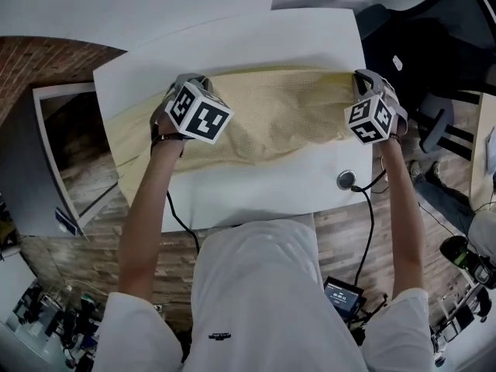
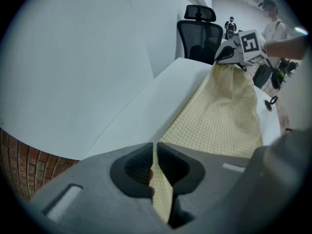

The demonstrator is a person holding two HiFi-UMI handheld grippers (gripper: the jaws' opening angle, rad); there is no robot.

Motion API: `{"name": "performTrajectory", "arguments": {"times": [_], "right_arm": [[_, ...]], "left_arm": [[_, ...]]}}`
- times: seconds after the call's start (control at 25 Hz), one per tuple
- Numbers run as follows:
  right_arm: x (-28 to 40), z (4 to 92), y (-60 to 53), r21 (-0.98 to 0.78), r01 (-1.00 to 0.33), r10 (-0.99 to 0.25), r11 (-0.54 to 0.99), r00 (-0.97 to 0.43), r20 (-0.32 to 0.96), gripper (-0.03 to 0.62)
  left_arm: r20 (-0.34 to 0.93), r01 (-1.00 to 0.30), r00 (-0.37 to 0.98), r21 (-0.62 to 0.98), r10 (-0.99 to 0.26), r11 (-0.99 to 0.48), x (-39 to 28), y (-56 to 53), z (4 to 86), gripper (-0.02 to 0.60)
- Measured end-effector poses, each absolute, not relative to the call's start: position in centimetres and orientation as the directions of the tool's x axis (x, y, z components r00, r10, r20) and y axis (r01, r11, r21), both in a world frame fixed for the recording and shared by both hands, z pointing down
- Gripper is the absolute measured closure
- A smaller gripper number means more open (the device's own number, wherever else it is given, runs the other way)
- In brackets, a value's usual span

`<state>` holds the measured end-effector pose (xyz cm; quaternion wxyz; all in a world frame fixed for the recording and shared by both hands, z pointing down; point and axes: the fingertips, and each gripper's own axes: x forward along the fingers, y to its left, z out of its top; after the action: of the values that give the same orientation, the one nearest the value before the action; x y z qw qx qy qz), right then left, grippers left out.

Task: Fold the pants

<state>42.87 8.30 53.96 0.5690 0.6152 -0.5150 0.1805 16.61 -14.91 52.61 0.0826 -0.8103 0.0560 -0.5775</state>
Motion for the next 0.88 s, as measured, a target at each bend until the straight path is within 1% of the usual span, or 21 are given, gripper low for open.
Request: {"name": "performTrajectory", "arguments": {"times": [0.08, 0.12, 0.16, 0.24, 0.28, 0.48, 0.52, 0.6, 0.72, 0.88], "right_arm": [[42.8, 54.5, 8.3, 0.496, -0.851, -0.435, 0.172, 0.386, 0.814, 0.573], [42.7, 54.6, 8.2, 0.484, -0.860, -0.441, 0.159, 0.377, 0.815, 0.561], [42.6, 54.5, 8.2, 0.470, -0.872, -0.447, 0.140, 0.367, 0.815, 0.549], [42.3, 54.0, 8.2, 0.437, -0.894, -0.460, 0.094, 0.350, 0.816, 0.494], [42.1, 53.5, 8.3, 0.426, -0.902, -0.470, 0.071, 0.346, 0.812, 0.477], [40.7, 49.7, 7.4, 0.412, -0.911, -0.555, -0.006, 0.346, 0.756, 0.475], [40.1, 49.3, 7.0, 0.412, -0.911, -0.568, -0.002, 0.340, 0.750, 0.492], [38.8, 48.6, 6.2, 0.416, -0.909, -0.587, 0.017, 0.327, 0.740, 0.548], [36.2, 48.4, 5.7, 0.410, -0.911, -0.601, 0.052, 0.299, 0.741, 0.578], [32.0, 47.7, 4.7, 0.367, -0.928, -0.614, 0.067, 0.252, 0.748, 0.586]], "left_arm": [[0.927, -0.002, 0.334, -0.178, -0.168, -0.984, 16.9, -14.4, 53.1, 0.502], [0.927, -0.005, 0.344, -0.158, -0.150, -0.987, 17.1, -14.0, 53.1, 0.449], [0.925, -0.007, 0.356, -0.142, -0.135, -0.990, 17.4, -13.7, 53.0, 0.419], [0.917, -0.010, 0.378, -0.136, -0.130, -0.991, 17.9, -13.0, 52.6, 0.413], [0.912, -0.012, 0.387, -0.141, -0.135, -0.990, 18.0, -12.7, 52.3, 0.413], [0.888, -0.052, 0.433, -0.148, -0.156, -0.988, 17.7, -11.4, 50.8, 0.413], [0.883, -0.065, 0.442, -0.144, -0.158, -0.987, 17.5, -11.2, 50.5, 0.413], [0.872, -0.096, 0.461, -0.134, -0.163, -0.986, 17.0, -11.0, 49.9, 0.413], [0.857, -0.139, 0.490, -0.104, -0.160, -0.985, 15.9, -10.3, 49.0, 0.414], [0.848, -0.197, 0.503, -0.073, -0.165, -0.978, 13.0, -9.5, 48.1, 0.435]]}}
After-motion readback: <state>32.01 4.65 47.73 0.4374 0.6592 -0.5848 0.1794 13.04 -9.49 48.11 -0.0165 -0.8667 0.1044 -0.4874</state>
